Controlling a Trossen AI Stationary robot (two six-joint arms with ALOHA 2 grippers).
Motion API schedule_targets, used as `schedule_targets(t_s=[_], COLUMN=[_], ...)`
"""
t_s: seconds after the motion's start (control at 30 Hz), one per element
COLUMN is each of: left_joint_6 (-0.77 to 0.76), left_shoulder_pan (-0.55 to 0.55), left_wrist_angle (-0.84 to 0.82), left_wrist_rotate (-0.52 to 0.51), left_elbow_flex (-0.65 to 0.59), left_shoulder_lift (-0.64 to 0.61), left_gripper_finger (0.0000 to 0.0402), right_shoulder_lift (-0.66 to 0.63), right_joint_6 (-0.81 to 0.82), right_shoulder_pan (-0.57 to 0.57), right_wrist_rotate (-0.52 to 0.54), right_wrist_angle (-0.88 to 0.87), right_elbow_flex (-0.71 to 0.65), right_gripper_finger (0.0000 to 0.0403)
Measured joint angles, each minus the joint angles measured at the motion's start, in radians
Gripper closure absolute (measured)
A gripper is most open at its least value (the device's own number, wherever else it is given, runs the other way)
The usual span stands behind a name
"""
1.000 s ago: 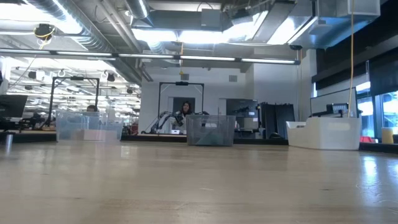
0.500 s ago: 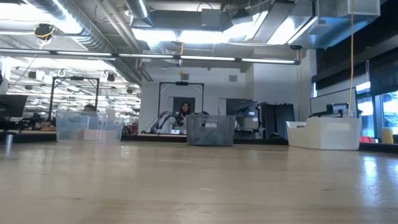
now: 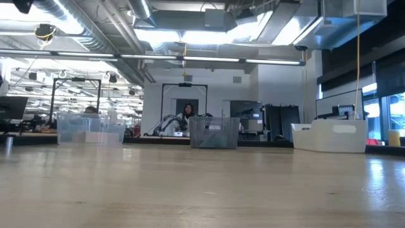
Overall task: Sort & place blocks by color
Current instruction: Return to Home Position
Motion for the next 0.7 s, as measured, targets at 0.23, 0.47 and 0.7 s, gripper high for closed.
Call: schedule_targets(t_s=[0.23,0.47,0.7], left_joint_6=[0.002,0.059,0.124], left_shoulder_pan=[0.007,0.010,0.009], left_wrist_angle=[0.037,0.221,0.481], left_wrist_rotate=[0.008,0.096,0.269], left_elbow_flex=[-0.111,-0.205,-0.371], left_shoulder_lift=[-0.082,-0.087,-0.086], left_gripper_finger=[0.0232,0.0232,0.0232], right_shoulder_lift=[0.026,0.004,0.004], right_joint_6=[0.033,-0.038,-0.142], right_shoulder_pan=[0.000,0.000,0.000], right_wrist_rotate=[0.032,0.020,-0.165], right_wrist_angle=[-0.040,0.063,0.389], right_elbow_flex=[-0.008,-0.087,-0.294], right_gripper_finger=[0.0143,0.0143,0.0143])
